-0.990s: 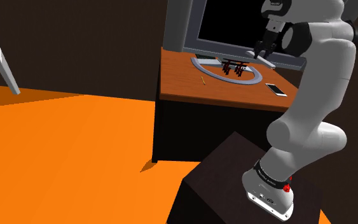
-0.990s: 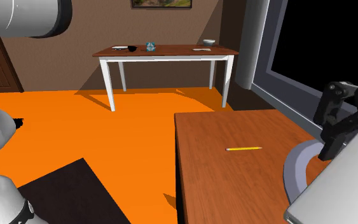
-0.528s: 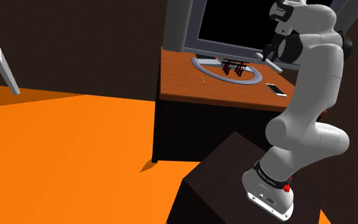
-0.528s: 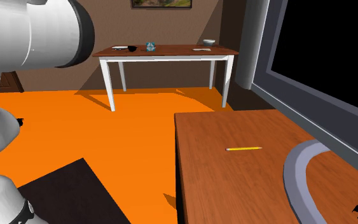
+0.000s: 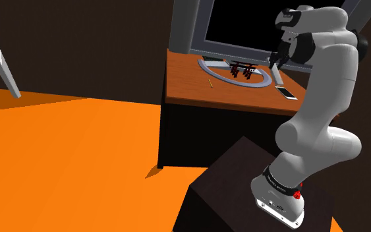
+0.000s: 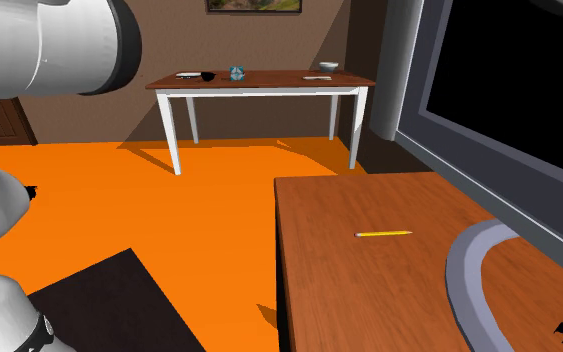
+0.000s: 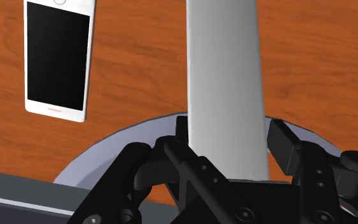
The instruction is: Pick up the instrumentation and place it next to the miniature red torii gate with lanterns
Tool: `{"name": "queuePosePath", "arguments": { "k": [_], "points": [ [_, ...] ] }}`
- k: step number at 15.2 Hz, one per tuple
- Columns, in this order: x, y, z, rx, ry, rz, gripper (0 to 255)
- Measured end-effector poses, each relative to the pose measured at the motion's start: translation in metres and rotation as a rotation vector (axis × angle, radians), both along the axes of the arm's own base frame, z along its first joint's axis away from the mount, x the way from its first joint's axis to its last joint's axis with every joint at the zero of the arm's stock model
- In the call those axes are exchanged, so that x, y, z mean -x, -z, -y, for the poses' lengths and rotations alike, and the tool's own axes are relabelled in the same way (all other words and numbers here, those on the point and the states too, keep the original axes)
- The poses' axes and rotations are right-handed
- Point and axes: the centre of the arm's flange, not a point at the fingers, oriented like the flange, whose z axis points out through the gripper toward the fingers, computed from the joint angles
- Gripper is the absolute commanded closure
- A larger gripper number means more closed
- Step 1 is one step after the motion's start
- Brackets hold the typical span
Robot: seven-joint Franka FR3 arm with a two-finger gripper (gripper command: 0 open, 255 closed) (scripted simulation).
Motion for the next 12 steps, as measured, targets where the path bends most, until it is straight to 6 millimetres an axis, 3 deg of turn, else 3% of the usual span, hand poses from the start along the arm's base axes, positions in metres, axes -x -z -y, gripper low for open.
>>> {"name": "queuePosePath", "arguments": {
  "k": [12],
  "points": [
    [-0.001, 0.058, 0.004, 0.040, 0.005, 0.017, 255]
  ]
}}
